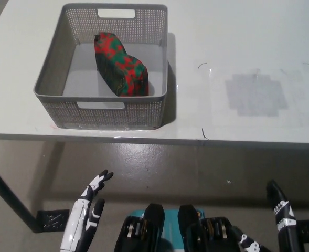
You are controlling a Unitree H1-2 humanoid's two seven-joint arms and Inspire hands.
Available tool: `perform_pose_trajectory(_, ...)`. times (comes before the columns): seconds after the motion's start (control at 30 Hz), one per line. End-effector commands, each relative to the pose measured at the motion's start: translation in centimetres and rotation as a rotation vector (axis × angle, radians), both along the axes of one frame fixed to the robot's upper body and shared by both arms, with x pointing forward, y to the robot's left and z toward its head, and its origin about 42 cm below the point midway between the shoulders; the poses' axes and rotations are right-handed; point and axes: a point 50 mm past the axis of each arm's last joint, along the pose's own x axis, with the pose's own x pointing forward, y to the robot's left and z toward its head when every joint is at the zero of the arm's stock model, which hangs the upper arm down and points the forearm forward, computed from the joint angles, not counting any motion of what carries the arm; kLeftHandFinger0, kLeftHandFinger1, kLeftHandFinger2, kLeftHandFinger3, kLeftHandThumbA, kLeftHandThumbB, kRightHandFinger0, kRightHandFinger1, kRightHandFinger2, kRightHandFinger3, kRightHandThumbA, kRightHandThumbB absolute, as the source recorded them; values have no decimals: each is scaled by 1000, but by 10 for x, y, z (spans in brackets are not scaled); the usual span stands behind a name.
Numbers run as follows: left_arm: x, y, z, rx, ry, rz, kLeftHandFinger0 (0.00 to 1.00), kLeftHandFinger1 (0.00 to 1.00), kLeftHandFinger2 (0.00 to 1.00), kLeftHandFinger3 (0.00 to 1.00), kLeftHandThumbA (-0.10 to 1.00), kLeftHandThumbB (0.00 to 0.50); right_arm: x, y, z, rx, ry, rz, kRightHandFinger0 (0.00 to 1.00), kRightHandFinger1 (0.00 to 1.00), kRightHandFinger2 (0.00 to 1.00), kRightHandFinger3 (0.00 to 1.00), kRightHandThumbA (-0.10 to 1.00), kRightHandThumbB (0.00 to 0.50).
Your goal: Use the right hand to pick up a bag of coffee beans on the right hand side and place it into a container on the left hand side
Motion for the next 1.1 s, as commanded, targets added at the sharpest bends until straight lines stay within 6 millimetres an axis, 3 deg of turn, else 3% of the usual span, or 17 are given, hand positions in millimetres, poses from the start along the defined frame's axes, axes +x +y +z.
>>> perform_pose_trajectory(0.0,1,-3,11,11,-16,26,1000,1000,1000,1000,1000,322,3,-2,9,1,-96,-27,1000,1000,1000,1000,1000,339)
perform_pose_trajectory(0.07,0,-2,12,53,-4,37,1000,1000,1000,1000,1000,341,5,1,6,12,-89,-20,1000,1000,1000,1000,981,345)
perform_pose_trajectory(0.23,5,-1,17,98,12,30,1000,1000,1000,1000,1000,330,14,5,4,16,-89,-15,1000,1000,1000,1000,971,347)
perform_pose_trajectory(0.4,11,0,18,103,16,12,1000,1000,1000,1000,1000,356,20,6,1,4,-83,-6,1000,1000,1000,1000,945,307)
perform_pose_trajectory(0.63,14,2,21,134,10,27,1000,1000,1000,1000,1000,364,27,7,-5,-21,-36,-8,1000,1000,1000,1000,968,302)
perform_pose_trajectory(0.73,13,3,21,105,-10,36,1000,1000,1000,1000,1000,359,27,7,-7,-39,18,-12,1000,1000,1000,1000,972,282)
perform_pose_trajectory(0.9,9,6,21,83,-18,49,1000,1000,1000,1000,1000,391,27,12,-8,-141,69,-45,1000,1000,1000,1000,932,198)
perform_pose_trajectory(1.07,2,7,15,69,-9,48,1000,1000,1000,1000,1000,382,20,13,-12,-164,103,-66,1000,1000,1000,1000,891,183)
